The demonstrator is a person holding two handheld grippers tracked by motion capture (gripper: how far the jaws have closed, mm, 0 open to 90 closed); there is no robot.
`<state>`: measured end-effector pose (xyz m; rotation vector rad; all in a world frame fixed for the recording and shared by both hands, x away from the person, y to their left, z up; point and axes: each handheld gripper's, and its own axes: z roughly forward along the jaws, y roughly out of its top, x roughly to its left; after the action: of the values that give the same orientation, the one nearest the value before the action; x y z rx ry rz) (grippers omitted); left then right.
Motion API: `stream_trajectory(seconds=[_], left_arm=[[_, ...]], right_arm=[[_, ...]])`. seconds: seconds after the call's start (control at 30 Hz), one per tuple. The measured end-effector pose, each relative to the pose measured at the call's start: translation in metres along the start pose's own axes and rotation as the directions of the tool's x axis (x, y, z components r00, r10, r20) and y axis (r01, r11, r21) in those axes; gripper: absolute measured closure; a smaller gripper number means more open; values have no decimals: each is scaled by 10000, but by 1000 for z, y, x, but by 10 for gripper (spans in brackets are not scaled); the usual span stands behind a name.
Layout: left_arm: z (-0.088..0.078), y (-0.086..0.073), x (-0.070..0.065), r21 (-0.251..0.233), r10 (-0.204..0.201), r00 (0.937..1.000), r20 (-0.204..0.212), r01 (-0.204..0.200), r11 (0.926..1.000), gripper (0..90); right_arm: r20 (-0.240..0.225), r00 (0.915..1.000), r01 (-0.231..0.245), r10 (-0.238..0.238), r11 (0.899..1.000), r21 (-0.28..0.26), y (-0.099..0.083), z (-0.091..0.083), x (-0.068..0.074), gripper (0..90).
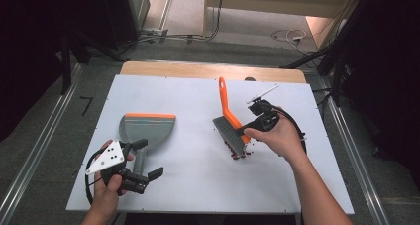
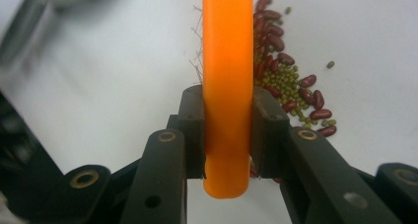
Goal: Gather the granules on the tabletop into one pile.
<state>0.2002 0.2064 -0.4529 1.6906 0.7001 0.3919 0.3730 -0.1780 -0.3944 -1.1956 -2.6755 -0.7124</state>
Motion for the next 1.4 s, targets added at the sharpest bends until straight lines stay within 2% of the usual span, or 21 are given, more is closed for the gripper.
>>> stream_trajectory(seconds=[0.03,0.07,0.13,0.2,0.3,0.37,0.4,0.43,0.47,0.5,0.53,0.67,0.77,0.8,0.9,0.97,1.03,1.1,1.23,1.3,1.4], left_arm=[[0,0,0,10,-1,10000,0,1,10000,0],[1,0,-1,32,14,10000,6,-14,10000,0],[1,0,-1,23,41,10000,20,-41,10000,0],[2,1,-2,62,28,10000,35,-29,10000,0],[2,1,-2,62,63,10000,36,-64,10000,0],[2,1,-3,49,57,10000,44,-57,10000,0],[3,1,-3,51,59,10000,39,-59,10000,0],[2,1,-3,55,61,10000,33,-61,10000,0],[2,0,-3,61,58,10000,30,-58,10000,0],[2,0,-2,65,24,10000,23,-24,10000,0],[2,0,-2,52,8,10000,16,-8,10000,0],[2,0,-3,69,53,10000,15,-53,10000,0],[2,0,-3,56,53,10000,24,-53,10000,0],[2,0,-3,60,57,10000,26,-57,10000,0],[1,0,-3,34,52,10000,34,-52,10000,0],[1,0,-3,53,49,10000,30,-49,10000,0],[1,0,-4,59,55,10000,31,-56,10000,0],[1,0,-4,62,59,10000,45,-60,10000,0],[0,0,-4,54,61,10000,49,-61,10000,0],[0,0,-4,43,52,10000,40,-52,10000,0],[-1,0,-3,29,40,10000,24,-41,10000,0]], right_arm=[[91,9952,975,-978,9947,311,-6,0,6,688],[16,9891,1471,-1474,9877,536,-9,2,8,688],[-61,9864,1642,-1642,9837,728,-11,3,10,687],[-85,9695,2447,-2451,9640,1038,-17,8,13,687],[-119,9539,2988,-2998,9454,1302,-22,15,10,687],[-131,9371,3470,-3489,9268,1435,-23,20,5,687],[-193,9328,3588,-3599,9221,1452,-23,22,4,688],[-254,9163,3991,-3997,9064,1385,-21,23,2,687],[-254,9163,3991,-3997,9064,1385,-21,23,2,687],[-259,9097,4137,-4144,8992,1426,-20,23,2,687],[-301,8973,4396,-4404,8854,1511,-17,25,1,687],[-346,9028,4283,-4286,8894,1599,-6,28,-6,687],[-434,9150,4026,-4011,9012,1606,1,31,-10,687],[-406,9081,4174,-4168,8929,1690,4,31,-12,687],[-219,9133,4041,-4067,8981,1736,13,31,-16,687],[-176,9092,4123,-4160,8935,1781,15,31,-18,687],[-70,9138,4013,-4062,9000,1702,19,31,-20,687],[-114,9079,4139,-4190,8919,1821,22,31,-23,687],[51,9098,4076,-4150,8957,1775,28,30,-28,687],[198,9218,3781,-3872,9091,1748,30,30,-31,687],[132,9268,3678,-3752,9143,1695,32,30,-35,687]])
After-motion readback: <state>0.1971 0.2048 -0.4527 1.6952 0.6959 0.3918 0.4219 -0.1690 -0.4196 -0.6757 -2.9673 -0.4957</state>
